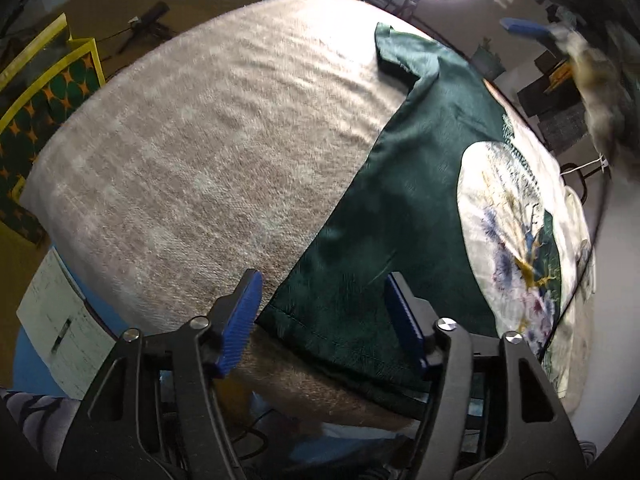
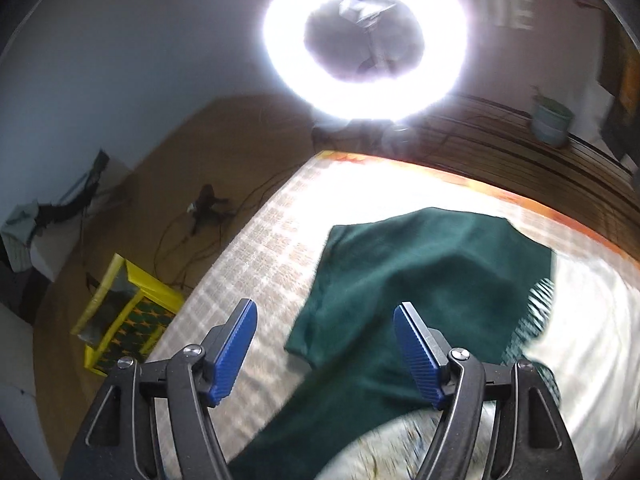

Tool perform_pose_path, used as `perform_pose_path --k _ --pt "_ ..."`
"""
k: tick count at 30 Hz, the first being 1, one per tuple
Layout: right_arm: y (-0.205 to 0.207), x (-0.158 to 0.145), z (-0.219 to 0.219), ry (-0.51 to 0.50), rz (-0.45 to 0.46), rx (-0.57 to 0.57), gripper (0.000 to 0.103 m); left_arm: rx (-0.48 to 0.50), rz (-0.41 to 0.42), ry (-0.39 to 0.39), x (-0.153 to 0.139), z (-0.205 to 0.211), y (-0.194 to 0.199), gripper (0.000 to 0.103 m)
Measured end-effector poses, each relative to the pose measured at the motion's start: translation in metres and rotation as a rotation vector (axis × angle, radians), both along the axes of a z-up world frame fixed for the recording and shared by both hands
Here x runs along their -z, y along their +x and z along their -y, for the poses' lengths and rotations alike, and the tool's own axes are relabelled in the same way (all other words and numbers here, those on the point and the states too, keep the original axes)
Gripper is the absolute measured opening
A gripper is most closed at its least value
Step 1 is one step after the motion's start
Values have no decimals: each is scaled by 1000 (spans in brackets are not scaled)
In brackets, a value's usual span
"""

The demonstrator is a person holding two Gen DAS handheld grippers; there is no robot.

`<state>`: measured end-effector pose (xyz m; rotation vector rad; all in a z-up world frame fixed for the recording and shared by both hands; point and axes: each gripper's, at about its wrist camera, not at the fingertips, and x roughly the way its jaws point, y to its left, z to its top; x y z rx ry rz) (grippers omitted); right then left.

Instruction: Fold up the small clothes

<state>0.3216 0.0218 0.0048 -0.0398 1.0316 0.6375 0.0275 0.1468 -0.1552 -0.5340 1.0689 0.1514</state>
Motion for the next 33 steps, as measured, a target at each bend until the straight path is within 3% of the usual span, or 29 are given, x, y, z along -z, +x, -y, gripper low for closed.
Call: perform_pose_path --k 2,5,7,10,18,22,25,26,33 --pt "13 16 -25 -23 -18 -23 74 20 2 46 0 6 3 61" --pt "35 42 -57 -82 -34 -43 68 38 3 122 1 12 7 47" --pt "49 59 -74 -117 -50 -47 66 40 3 142 1 11 8 30" --pt "73 81 -97 -130 -84 -39 66 22 7 104 2 5 10 10" --pt "103 135 -134 -272 -125 -35 53 3 20 26 3 -2 11 2" --pt "106 145 -136 -334 -109 -44 35 6 34 29 0 -3 11 1" --pt "105 144 -134 -377 -71 -50 6 5 51 22 -4 -2 7 1" --pt "106 143 -132 -375 -71 -52 1 7 61 23 -6 -2 7 1" --pt "115 107 -94 -204 -75 -5 0 11 105 29 -17 -3 -5 0"
